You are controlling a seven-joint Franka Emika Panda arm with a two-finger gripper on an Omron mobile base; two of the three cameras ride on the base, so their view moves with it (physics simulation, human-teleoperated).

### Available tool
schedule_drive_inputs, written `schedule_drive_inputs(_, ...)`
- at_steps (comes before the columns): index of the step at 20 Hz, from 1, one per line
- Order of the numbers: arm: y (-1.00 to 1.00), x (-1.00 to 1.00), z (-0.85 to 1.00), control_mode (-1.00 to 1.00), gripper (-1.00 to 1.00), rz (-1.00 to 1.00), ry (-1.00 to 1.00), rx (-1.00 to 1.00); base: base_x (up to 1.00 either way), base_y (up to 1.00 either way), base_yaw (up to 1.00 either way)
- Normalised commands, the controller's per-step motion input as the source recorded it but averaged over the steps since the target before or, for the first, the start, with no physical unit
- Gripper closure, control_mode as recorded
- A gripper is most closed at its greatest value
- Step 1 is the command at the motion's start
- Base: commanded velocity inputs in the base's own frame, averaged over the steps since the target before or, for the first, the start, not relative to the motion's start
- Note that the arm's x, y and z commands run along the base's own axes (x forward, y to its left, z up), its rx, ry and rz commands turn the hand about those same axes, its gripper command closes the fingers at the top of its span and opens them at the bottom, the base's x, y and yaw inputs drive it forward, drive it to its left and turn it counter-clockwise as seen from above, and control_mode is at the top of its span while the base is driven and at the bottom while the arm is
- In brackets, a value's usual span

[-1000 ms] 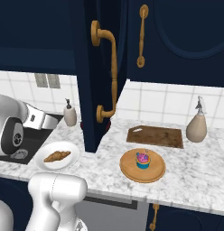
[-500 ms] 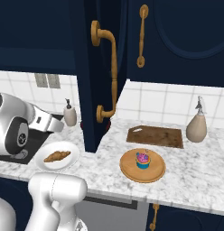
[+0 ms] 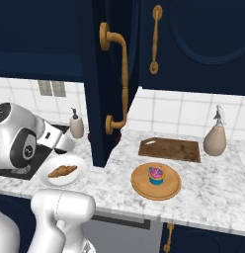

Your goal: From the different types of pastries on the counter, select a croissant and place it on the cutting board. Then retrieve a jar of jam from the cabinet and place it alongside the croissant on the cutting board.

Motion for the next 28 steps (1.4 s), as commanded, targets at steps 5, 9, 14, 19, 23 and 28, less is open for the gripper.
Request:
schedule_drive_inputs(5,-0.68,0.0,-0.75,-1.0,1.0,-0.01,-0.21,0.0,0.0,0.0,0.0)
schedule_drive_inputs(9,-0.67,0.0,-0.87,-1.0,1.0,0.0,-0.3,0.0,0.0,0.0,0.0)
schedule_drive_inputs(14,-0.58,0.0,-0.81,-1.0,1.0,-0.01,-0.34,0.0,0.0,0.0,0.0)
schedule_drive_inputs(19,-0.29,0.33,-0.72,-1.0,1.0,-0.06,-0.18,0.0,0.0,0.0,0.0)
schedule_drive_inputs(23,-0.5,0.51,-0.53,-1.0,1.0,-0.08,0.0,0.0,0.0,0.0,0.0)
schedule_drive_inputs(28,-0.54,0.58,-0.5,-1.0,1.0,-0.09,0.0,0.0,0.0,0.0,0.0)
